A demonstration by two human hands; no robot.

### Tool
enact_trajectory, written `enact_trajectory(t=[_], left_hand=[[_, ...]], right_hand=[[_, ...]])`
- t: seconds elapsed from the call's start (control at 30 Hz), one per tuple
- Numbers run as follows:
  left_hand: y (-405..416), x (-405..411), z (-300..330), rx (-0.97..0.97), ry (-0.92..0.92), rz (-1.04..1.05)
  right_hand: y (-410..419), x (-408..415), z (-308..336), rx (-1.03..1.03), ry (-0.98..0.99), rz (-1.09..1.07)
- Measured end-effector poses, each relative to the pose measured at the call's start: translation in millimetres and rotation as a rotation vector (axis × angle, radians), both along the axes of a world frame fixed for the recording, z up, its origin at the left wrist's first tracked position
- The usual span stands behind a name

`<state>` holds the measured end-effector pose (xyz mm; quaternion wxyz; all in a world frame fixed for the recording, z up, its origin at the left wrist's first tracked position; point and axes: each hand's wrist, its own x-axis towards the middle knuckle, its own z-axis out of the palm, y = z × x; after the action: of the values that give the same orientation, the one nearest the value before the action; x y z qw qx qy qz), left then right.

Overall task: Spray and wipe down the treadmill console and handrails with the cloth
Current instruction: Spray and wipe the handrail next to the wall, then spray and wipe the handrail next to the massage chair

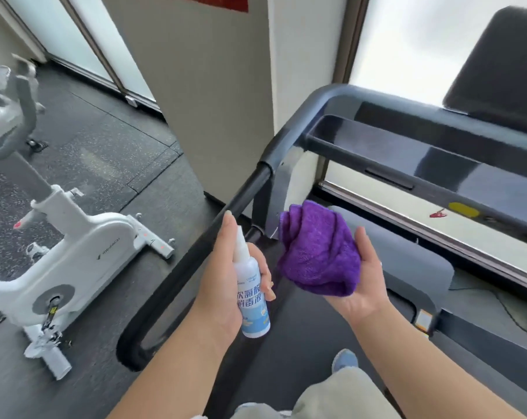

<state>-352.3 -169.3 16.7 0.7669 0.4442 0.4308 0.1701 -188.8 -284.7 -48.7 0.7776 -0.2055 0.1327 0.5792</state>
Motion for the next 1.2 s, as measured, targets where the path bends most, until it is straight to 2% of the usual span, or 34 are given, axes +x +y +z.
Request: enact_trajectory(t=[0.3, 0.5, 0.67, 0.83, 0.97, 1.2], left_hand=[[-56.4, 146.9, 25.2, 0.032, 0.026, -0.212], [-92.3, 206.5, 27.4, 0.014, 0.045, -0.348], [-98.3, 226.3, 21.5, 0.033, 0.112, -0.452], [-95.3, 246.9, 22.6, 0.021, 0.104, -0.516], [-87.7, 261.7, 26.9, 0.042, 0.084, -0.645], [-54.2, 274.0, 34.1, 0.046, 0.062, -0.759]], right_hand=[[-97.4, 114.0, 41.9, -0.066, -0.058, -0.185], [-144.2, 160.5, 57.1, -0.134, -0.070, -0.301], [-170.3, 174.8, 60.2, -0.116, -0.053, -0.429], [-180.9, 182.6, 70.9, -0.204, -0.115, -0.579], [-180.3, 173.0, 80.3, -0.260, -0.130, -0.701], [-167.9, 142.6, 99.8, -0.231, -0.140, -0.861]])
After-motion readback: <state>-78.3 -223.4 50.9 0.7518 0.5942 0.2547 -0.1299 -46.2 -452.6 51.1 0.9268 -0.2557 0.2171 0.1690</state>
